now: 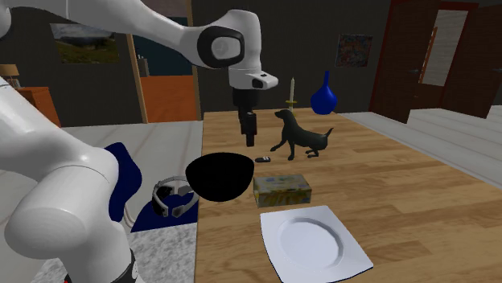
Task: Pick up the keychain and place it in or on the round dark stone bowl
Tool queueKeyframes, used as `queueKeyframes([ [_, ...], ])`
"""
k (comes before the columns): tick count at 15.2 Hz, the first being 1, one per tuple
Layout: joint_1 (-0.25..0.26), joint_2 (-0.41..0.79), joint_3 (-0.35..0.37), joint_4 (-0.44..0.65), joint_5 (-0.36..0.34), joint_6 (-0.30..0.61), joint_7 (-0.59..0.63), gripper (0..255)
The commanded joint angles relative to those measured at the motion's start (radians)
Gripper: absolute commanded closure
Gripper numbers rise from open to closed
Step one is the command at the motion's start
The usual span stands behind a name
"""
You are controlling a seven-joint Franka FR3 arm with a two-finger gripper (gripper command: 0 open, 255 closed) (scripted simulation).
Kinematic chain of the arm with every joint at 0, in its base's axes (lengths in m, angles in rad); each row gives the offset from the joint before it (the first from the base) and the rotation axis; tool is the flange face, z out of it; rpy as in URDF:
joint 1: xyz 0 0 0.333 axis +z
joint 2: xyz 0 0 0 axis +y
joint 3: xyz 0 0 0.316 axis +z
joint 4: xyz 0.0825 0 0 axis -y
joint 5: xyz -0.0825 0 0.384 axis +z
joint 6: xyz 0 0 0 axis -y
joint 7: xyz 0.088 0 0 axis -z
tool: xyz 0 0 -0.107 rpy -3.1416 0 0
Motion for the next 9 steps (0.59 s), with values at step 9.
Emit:
queueKeyframes([
  [9, -0.016, 0.385, 0.204, 0.171, -0.162, 0.207, 0.273, 0],
])
